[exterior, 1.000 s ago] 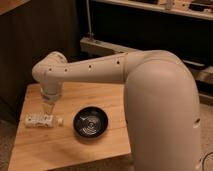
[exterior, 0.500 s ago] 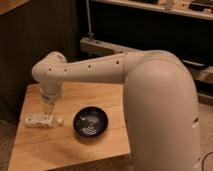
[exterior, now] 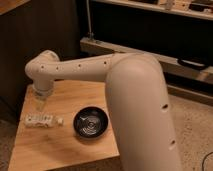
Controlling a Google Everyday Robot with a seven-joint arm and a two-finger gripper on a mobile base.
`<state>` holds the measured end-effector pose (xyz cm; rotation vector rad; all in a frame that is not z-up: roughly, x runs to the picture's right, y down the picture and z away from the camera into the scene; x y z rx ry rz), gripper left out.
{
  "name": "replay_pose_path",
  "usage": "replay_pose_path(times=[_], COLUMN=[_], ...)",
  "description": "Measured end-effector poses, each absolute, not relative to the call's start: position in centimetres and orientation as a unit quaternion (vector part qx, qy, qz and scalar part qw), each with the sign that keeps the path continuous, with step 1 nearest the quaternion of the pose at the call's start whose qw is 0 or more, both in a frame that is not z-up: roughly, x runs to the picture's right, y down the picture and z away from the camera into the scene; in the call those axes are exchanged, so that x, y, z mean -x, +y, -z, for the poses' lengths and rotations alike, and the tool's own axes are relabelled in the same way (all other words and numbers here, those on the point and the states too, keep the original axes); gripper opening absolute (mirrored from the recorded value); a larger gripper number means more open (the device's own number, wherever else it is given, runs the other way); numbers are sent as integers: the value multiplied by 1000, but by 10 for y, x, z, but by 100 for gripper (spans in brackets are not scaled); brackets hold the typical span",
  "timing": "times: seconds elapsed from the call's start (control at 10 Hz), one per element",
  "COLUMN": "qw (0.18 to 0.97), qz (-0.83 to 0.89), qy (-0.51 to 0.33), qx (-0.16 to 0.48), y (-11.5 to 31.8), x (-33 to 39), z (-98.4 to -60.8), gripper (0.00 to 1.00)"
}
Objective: Place the bottle in the ceramic bowl
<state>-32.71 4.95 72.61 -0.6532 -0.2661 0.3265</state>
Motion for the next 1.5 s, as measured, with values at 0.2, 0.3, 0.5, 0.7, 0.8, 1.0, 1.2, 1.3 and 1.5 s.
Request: replay_pose_path(times=[0.2,0.3,0.5,0.7,0.8,1.0,1.2,1.3,1.5], qw=[933,934,935,932,932,931,931,933,939], qz=[-122,-101,-63,-46,-40,-30,-28,-28,-38], qy=[-144,-152,-167,-169,-166,-160,-150,-141,-123], qx=[307,306,306,316,320,326,332,330,319], y=[53,63,84,97,103,115,129,136,151], x=[355,366,381,387,391,394,394,392,386], z=[-738,-743,-755,-760,-761,-761,-762,-762,-768], gripper=[65,65,65,65,65,65,65,65,65])
